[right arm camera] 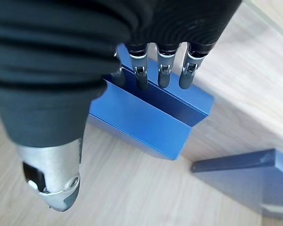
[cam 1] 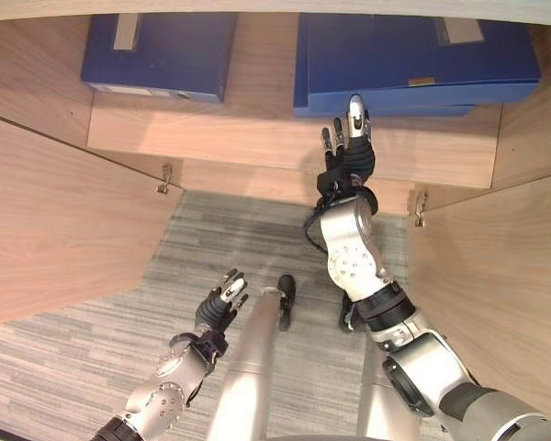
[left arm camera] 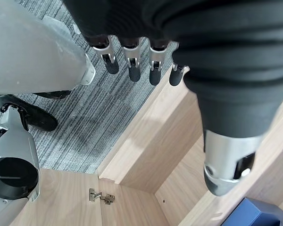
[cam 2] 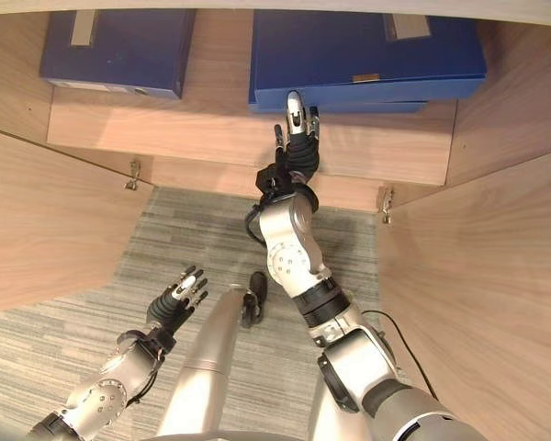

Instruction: Put the empty folder in the office cabinet

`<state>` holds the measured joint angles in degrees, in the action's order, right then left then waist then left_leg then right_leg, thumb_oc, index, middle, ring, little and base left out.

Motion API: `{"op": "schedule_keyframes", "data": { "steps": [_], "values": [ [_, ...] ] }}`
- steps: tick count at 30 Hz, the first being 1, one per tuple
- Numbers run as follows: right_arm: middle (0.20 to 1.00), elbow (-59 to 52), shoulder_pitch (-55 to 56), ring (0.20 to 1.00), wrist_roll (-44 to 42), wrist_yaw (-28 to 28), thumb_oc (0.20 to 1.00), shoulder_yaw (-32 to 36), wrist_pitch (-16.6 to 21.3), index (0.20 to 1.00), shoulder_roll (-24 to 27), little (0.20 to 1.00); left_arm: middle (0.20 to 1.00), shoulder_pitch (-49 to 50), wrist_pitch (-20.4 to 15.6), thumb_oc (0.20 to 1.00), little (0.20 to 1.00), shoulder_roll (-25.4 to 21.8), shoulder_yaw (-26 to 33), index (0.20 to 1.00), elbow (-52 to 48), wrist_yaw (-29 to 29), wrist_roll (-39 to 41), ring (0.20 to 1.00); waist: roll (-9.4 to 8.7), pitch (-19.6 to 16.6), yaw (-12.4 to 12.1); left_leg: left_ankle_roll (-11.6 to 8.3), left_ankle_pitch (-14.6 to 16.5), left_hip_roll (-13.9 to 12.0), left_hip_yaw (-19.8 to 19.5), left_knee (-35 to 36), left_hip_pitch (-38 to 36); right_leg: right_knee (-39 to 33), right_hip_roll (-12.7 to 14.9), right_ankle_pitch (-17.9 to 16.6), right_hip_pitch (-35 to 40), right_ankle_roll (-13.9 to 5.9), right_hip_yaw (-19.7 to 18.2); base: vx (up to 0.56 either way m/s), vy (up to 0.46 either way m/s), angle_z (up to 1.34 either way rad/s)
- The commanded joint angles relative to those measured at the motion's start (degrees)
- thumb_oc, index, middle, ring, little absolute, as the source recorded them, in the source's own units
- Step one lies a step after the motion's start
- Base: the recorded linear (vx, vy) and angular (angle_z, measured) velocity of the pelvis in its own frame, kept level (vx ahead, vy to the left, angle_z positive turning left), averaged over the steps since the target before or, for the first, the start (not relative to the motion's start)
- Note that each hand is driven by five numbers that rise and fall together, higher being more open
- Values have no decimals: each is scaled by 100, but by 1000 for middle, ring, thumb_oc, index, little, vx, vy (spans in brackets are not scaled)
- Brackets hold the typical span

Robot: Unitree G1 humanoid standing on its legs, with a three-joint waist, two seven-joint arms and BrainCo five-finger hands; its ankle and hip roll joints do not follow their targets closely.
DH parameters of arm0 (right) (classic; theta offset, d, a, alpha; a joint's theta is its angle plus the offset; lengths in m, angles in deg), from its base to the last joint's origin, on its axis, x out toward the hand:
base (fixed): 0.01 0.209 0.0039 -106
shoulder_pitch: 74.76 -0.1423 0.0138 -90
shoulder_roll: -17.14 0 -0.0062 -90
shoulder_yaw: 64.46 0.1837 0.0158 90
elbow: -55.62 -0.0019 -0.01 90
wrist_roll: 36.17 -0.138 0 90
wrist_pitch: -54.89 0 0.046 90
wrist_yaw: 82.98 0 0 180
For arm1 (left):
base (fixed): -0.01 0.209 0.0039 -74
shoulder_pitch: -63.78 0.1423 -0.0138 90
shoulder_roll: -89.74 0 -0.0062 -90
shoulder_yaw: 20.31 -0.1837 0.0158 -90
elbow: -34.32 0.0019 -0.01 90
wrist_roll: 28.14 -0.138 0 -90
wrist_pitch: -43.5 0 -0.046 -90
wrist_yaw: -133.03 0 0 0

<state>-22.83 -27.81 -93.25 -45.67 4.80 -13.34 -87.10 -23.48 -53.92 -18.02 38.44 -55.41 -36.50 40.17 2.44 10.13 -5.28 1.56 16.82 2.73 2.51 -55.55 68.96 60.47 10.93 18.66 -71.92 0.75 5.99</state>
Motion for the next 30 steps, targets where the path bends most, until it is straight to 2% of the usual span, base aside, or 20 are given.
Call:
{"op": "schedule_keyframes", "data": {
  "steps": [1, 11, 17, 22, 25, 26, 30],
  "values": [
    [1000, -634, -280, 1000, 295, -318, 1000, -439, 41, 1000, -157, 1000, 1000, 295, -126, 1000, 1000, -99, 179, 1000, -374, 15, -53, 1000, -65, -9, -56, 290, -61, 136, -43, 449, 196, -349, -22, -146, 198, -49, 102, 0, 0, 0],
    [1000, -527, -519, 1000, 277, -392, 1000, -340, -14, 1000, 80, 1000, 1000, 326, -142, 1000, 1000, -51, 295, 1000, -348, 1, -93, 1000, -84, -26, -65, 285, -86, 109, -61, 492, 191, -385, -27, -173, 211, -63, 117, 0, 0, 0],
    [1000, -91, -874, 1000, 148, -422, 1000, -127, 36, 1000, 6, 1000, 1000, 278, -157, 1000, 1000, -127, 303, 1000, -314, -66, -106, 1000, -91, -37, -108, 287, -82, 125, -84, 516, 166, -380, -28, -145, 227, -57, 129, 0, 0, 0],
    [1000, 473, -1393, 1000, -74, -458, 1000, 120, 91, 1000, 7, 1000, 1000, 266, -164, 1000, 1000, -150, 326, 1000, -274, -112, -100, 1000, -71, -63, -191, 284, -83, 137, -96, 496, 193, -356, -3, -135, 210, -71, 138, 0, 0, 0],
    [1000, 1187, -1963, 1000, -161, -590, 1000, 365, 43, 1000, 142, 1000, 1000, 407, -177, 1000, 1000, -282, 381, 1000, -345, -317, -57, 1000, -65, -79, -301, 285, -83, 153, -98, 495, 198, -341, 11, -122, 211, -83, 153, 0, 0, 0],
    [1000, 1734, -2324, 1000, -266, -706, 1000, 454, -29, 1000, 252, 1000, 1000, 439, -166, 1000, 1000, -393, 345, 1000, -337, -463, -27, 1000, -69, -93, -343, 284, -76, 146, -99, 496, 192, -345, 8, -119, 225, -86, 148, 0, 0, 0],
    [1000, 2226, -2602, 1000, -375, -793, 1000, 457, -25, 1000, 292, 1000, 1000, 319, -152, 1000, 1000, -510, 254, 1000, -254, -571, -76, 1000, -87, -102, -353, 277, -63, 123, -93, 512, 172, -369, 6, -116, 245, -85, 140, 0, 0, 0]
  ]
}}
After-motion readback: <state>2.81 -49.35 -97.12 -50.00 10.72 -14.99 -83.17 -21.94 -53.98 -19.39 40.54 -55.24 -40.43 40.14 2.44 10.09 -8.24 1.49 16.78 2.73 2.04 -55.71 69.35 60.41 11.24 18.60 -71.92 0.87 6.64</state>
